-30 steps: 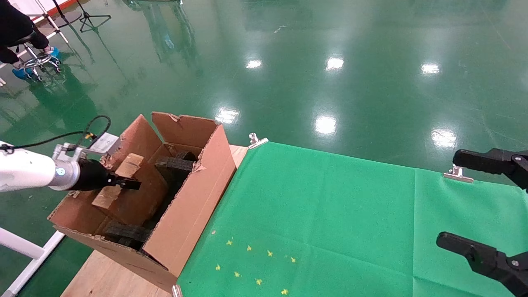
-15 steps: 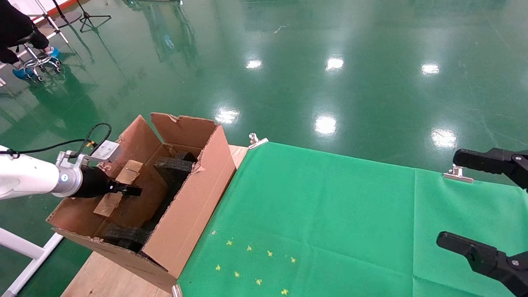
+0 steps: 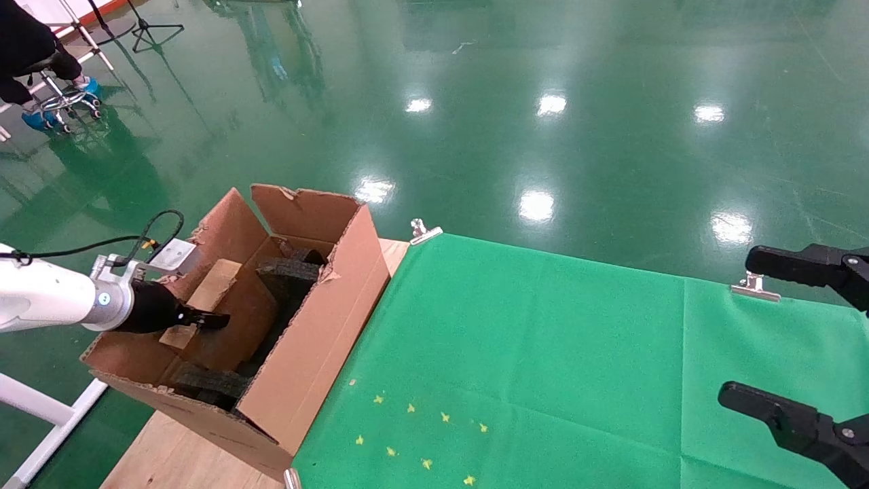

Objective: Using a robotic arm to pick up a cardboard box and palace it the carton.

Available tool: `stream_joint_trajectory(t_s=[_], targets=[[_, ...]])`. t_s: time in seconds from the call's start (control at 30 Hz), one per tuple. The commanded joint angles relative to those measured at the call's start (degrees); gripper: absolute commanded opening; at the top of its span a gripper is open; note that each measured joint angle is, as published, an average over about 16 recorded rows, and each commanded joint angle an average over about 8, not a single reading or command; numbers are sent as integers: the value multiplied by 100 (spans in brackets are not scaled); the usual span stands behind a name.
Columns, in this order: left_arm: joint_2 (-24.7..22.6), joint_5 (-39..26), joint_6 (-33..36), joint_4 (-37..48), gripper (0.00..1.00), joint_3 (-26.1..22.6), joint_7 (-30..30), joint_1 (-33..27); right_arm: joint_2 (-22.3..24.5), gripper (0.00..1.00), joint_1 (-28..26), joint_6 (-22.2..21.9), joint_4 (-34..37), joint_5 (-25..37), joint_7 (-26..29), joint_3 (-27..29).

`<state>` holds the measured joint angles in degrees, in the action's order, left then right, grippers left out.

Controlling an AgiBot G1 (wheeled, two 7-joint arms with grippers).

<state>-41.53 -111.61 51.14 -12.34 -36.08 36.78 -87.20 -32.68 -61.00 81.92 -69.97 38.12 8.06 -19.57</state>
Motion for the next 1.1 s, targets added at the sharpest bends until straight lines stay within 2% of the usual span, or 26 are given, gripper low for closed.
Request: stream_joint_trajectory(t_s=[0.03,0.43,0.83,1.1], targets=[[4,-10,13,-5,100,-3,3,1,0,100,0,0,0,0,0,0],[61,88,70,-231,100,53,-108,-76,0,100,0,0,0,0,0,0],[803,1589,1074,-1586,100,867,-946,-50,1,100,1,-1,1,-1,0,0],[895,1734,1141,-1835,100,944,-1027,1,1,100,1,-2,2,-1,0,0]])
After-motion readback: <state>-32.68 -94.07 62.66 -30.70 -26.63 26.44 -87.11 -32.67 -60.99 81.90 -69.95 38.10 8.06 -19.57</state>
